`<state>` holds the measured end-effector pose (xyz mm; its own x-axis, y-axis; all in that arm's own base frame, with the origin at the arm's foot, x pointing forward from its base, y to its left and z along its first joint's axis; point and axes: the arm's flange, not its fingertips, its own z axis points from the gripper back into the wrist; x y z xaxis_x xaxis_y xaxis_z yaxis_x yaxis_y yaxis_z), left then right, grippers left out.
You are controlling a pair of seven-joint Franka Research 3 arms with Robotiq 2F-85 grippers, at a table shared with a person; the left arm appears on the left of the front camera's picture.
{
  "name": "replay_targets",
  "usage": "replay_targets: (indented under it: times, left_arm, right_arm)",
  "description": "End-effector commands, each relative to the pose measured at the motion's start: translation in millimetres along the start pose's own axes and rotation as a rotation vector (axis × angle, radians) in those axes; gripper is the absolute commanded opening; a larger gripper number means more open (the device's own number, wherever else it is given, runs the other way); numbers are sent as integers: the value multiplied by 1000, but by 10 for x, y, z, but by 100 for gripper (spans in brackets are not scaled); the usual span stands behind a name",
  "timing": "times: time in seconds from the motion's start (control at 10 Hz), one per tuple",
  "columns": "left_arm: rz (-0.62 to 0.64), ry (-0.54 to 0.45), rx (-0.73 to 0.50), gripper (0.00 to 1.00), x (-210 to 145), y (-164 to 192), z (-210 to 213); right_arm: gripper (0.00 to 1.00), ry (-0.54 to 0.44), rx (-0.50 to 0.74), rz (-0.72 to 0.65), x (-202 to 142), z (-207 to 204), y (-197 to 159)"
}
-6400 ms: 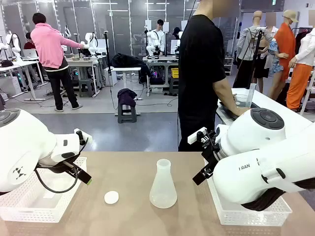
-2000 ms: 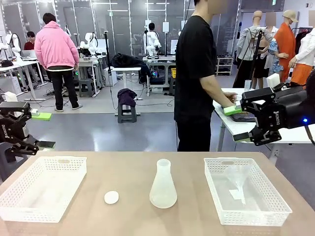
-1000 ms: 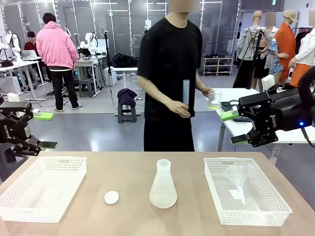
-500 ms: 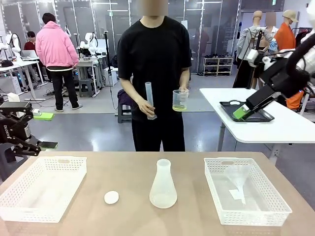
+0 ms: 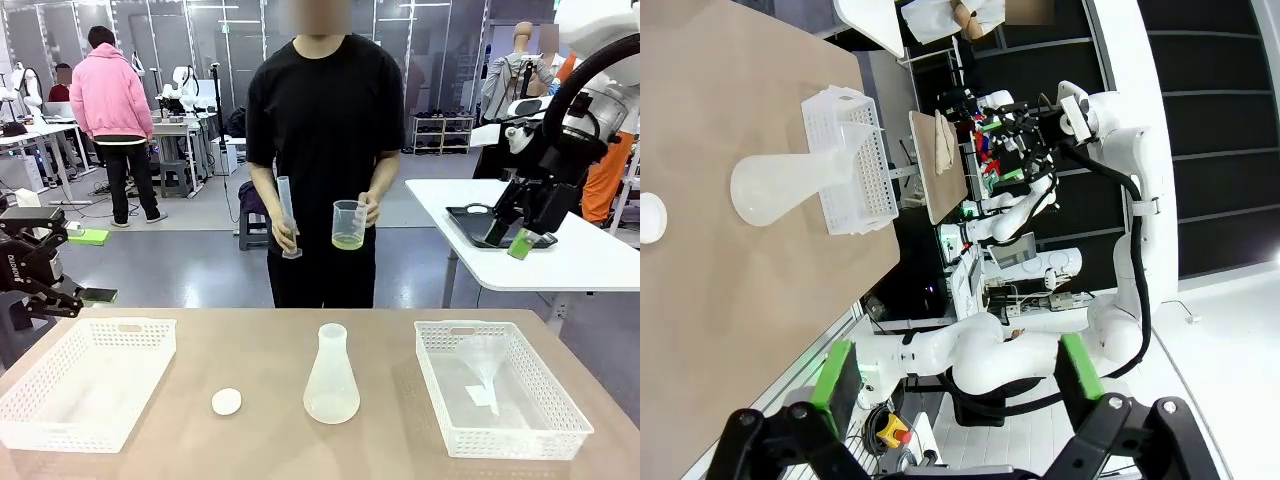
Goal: Prepare the solutions needed for the experiment.
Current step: Pick up the Plastic Funnel and insert it into the Big flask.
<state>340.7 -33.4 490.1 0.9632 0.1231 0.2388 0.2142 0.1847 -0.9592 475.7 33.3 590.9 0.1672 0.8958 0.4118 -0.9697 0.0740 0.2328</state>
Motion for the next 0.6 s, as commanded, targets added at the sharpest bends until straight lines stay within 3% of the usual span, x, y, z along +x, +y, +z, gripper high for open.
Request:
replay_targets:
  times: [0.0, 0.5]
  left_arm:
    - [0, -2, -21, 100, 10, -26, -13]
    - [0, -2, -21, 100, 10, -26, -13]
  right_arm:
    - [100, -81, -29, -67, 20, -33, 23]
    - [100, -68, -11, -40, -10, 16, -21]
